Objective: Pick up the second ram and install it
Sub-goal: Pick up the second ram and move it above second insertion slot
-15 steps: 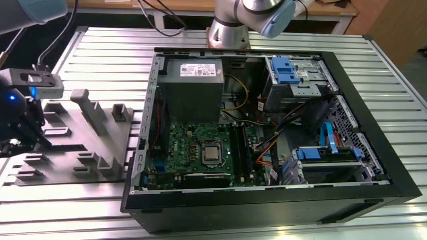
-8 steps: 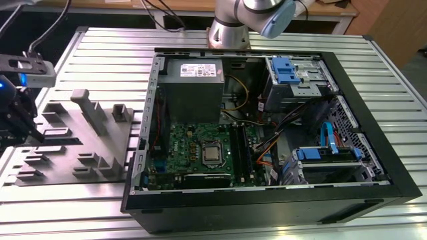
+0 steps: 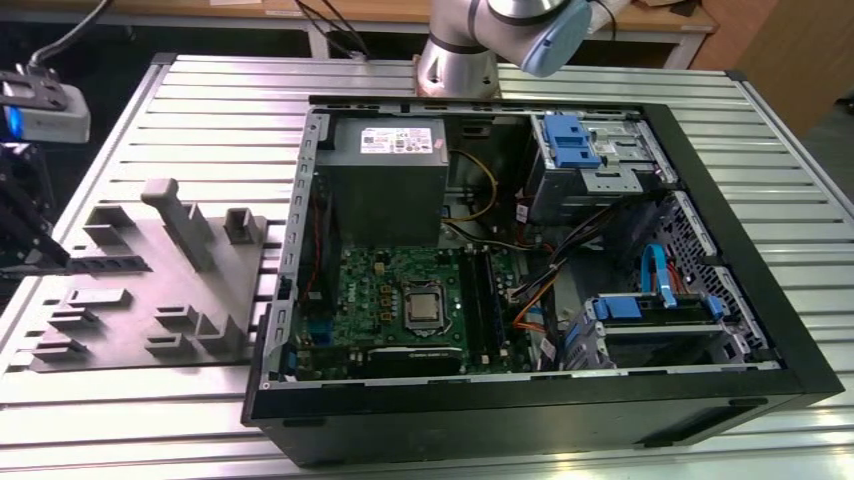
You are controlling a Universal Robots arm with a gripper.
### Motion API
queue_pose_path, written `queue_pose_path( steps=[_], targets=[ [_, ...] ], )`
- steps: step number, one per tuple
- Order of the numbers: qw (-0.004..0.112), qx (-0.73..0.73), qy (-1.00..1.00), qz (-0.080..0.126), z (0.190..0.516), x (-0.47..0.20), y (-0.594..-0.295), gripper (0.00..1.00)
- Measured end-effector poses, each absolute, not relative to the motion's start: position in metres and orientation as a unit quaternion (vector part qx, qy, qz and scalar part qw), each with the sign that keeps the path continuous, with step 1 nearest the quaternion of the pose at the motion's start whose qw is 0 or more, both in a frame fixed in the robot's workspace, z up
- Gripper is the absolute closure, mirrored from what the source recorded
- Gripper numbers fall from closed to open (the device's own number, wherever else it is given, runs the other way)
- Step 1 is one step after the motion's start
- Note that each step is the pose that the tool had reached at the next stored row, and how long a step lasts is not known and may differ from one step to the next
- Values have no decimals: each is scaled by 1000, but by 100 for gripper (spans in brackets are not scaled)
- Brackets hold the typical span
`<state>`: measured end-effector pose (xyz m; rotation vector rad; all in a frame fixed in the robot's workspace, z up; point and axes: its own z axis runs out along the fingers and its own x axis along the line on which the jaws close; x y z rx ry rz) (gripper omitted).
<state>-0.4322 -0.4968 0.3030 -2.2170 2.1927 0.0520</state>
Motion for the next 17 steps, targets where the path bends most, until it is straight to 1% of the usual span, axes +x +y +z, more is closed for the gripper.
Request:
queue_pose_path(
  steps=[17],
  targets=[
    [14,-711,703,14,370,-432,-496,88]
  ],
)
